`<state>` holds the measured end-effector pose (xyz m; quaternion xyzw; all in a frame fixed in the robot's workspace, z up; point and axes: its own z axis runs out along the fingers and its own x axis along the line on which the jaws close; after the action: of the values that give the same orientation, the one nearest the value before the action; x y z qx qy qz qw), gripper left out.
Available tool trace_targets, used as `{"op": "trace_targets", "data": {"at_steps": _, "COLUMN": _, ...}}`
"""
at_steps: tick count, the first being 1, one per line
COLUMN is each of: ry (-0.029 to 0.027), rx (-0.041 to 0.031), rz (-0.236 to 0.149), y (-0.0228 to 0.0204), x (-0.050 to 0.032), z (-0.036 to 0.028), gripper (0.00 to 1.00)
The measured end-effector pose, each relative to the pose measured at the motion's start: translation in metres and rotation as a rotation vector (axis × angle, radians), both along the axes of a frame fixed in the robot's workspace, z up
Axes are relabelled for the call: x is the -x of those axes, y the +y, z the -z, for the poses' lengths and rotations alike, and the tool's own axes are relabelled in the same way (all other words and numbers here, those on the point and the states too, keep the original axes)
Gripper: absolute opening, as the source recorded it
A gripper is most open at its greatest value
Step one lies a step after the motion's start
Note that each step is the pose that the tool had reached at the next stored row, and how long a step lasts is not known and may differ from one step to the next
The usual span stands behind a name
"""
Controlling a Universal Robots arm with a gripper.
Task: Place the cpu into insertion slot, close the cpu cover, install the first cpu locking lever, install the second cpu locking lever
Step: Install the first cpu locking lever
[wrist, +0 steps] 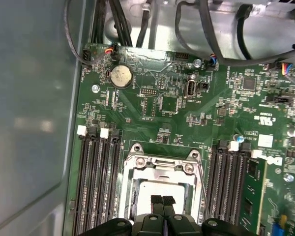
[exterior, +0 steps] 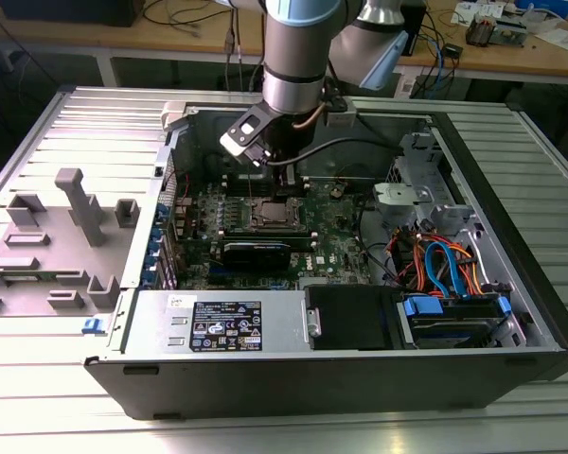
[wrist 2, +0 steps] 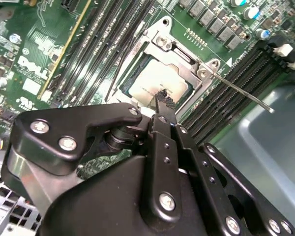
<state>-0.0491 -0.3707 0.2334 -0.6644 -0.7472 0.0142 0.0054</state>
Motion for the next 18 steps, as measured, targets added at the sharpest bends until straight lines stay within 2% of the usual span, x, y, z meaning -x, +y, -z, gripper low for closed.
{"op": "trace_targets", "data": {"at_steps": 4, "ry": 0.0000, "rx": 0.0001, "rz": 0.000, "y": 0.0000, "x": 0.0000, "z": -0.0079, "gripper": 0.11}}
{"op": "trace_targets", "data": {"at_steps": 8, "ry": 0.0000, "rx": 0.0001, "rz": 0.000, "y": 0.0000, "x": 0.0000, "z": -0.0203, "gripper": 0.11}}
{"op": "trace_targets", "data": {"at_steps": 15, "ry": 0.0000, "rx": 0.0000, "rz": -0.002, "y": 0.0000, "x": 0.0000, "z": -0.0218, "gripper": 0.11}}
{"op": "trace_targets", "data": {"at_steps": 16, "ry": 0.0001, "rx": 0.0001, "rz": -0.013, "y": 0.0000, "x": 0.0000, "z": -0.0218, "gripper": 0.11}}
{"op": "trace_targets", "data": {"at_steps": 18, "ry": 0.0001, "rx": 0.0001, "rz": -0.070, "y": 0.0000, "x": 0.0000, "z": -0.0218, "gripper": 0.11}}
